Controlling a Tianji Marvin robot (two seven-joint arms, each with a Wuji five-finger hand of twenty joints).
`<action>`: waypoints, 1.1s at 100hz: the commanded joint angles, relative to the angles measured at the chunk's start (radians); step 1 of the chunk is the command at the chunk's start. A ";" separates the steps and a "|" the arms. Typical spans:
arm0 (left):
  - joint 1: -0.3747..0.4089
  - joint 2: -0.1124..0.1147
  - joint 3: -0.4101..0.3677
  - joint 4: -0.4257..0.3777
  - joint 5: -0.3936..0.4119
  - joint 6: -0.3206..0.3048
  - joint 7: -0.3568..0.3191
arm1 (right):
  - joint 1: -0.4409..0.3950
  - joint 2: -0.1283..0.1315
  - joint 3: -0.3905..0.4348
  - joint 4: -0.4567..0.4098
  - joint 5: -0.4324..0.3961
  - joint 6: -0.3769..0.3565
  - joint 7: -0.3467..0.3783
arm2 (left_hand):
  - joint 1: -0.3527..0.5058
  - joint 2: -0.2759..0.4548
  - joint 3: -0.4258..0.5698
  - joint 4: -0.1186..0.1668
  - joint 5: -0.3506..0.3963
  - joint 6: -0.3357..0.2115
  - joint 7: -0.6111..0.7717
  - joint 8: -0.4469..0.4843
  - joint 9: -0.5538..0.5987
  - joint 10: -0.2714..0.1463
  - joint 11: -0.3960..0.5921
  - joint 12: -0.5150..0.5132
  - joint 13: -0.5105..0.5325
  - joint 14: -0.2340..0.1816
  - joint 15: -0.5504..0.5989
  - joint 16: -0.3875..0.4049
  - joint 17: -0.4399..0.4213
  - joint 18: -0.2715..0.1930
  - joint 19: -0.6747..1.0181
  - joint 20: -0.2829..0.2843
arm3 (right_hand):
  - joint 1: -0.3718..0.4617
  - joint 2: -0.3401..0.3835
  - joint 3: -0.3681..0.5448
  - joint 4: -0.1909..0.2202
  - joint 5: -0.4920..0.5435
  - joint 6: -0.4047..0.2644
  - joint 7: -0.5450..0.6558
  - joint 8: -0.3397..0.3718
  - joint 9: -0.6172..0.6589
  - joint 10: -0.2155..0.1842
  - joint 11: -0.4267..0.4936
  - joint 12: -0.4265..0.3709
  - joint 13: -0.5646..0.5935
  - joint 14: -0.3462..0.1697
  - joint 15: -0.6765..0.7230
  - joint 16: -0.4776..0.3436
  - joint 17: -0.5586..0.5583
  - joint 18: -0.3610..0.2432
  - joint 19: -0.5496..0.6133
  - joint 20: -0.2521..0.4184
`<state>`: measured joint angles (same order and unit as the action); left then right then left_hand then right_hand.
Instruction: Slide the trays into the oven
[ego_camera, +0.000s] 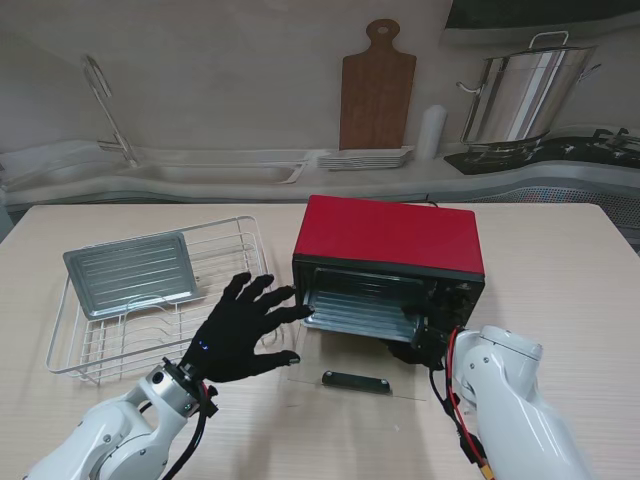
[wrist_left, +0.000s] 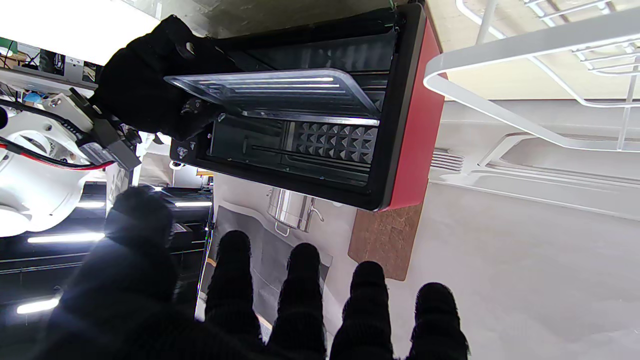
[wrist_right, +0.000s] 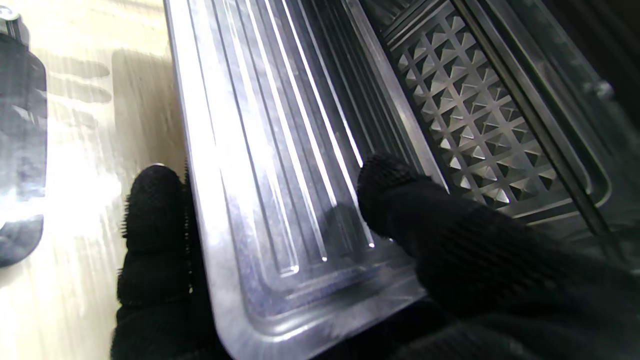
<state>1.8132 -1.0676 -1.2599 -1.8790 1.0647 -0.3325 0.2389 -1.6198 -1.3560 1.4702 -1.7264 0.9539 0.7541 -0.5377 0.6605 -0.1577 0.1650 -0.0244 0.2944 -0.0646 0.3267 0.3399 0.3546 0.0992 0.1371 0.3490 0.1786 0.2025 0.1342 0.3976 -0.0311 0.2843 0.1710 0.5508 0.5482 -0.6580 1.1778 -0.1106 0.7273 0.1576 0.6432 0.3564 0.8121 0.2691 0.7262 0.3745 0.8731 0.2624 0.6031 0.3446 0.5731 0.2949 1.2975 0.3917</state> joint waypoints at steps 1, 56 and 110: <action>0.008 -0.003 -0.001 -0.010 0.002 0.002 -0.013 | -0.017 -0.006 0.001 -0.009 -0.010 -0.007 0.023 | -0.006 0.039 -0.024 0.022 -0.018 -0.024 -0.014 0.014 -0.022 -0.026 -0.016 -0.025 -0.019 -0.025 -0.027 -0.017 -0.014 -0.022 -0.042 -0.016 | -0.033 -0.033 0.035 0.029 -0.008 0.000 -0.001 0.014 -0.011 -0.001 0.003 -0.008 -0.025 -0.003 -0.008 -0.007 -0.002 0.018 -0.006 -0.016; 0.005 -0.003 -0.001 -0.009 0.002 0.000 -0.015 | -0.018 -0.009 0.002 -0.013 -0.050 0.010 0.047 | -0.007 0.040 -0.023 0.022 -0.019 -0.024 -0.015 0.015 -0.023 -0.026 -0.015 -0.024 -0.020 -0.026 -0.027 -0.017 -0.014 -0.023 -0.043 -0.017 | 0.295 -0.020 0.002 -0.095 0.089 -0.110 0.353 -0.114 0.216 -0.008 0.112 -0.025 0.170 0.020 0.278 0.072 0.214 -0.001 0.213 0.038; 0.007 -0.003 -0.002 -0.010 0.003 0.001 -0.018 | 0.002 -0.011 -0.011 -0.016 -0.010 -0.013 -0.009 | -0.005 0.039 -0.023 0.022 -0.017 -0.022 -0.015 0.015 -0.024 -0.026 -0.016 -0.024 -0.021 -0.027 -0.027 -0.017 -0.014 -0.023 -0.043 -0.017 | 0.301 0.007 -0.007 -0.129 0.111 -0.092 0.340 -0.089 0.241 0.014 0.179 -0.004 0.225 0.033 0.368 0.103 0.280 0.000 0.280 0.034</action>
<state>1.8124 -1.0674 -1.2607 -1.8792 1.0668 -0.3330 0.2371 -1.6181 -1.3562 1.4643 -1.7341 0.9428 0.7473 -0.5587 0.6605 -0.1577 0.1649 -0.0243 0.2944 -0.0646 0.3265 0.3399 0.3546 0.0991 0.1371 0.3490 0.1787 0.2024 0.1342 0.3896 -0.0311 0.2842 0.1709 0.5507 0.7981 -0.6532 1.1838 -0.1969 0.7934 0.0872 0.9668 0.2544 1.0205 0.2658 0.8819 0.3556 1.0352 0.2618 0.9400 0.4339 0.8092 0.3098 1.5347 0.4178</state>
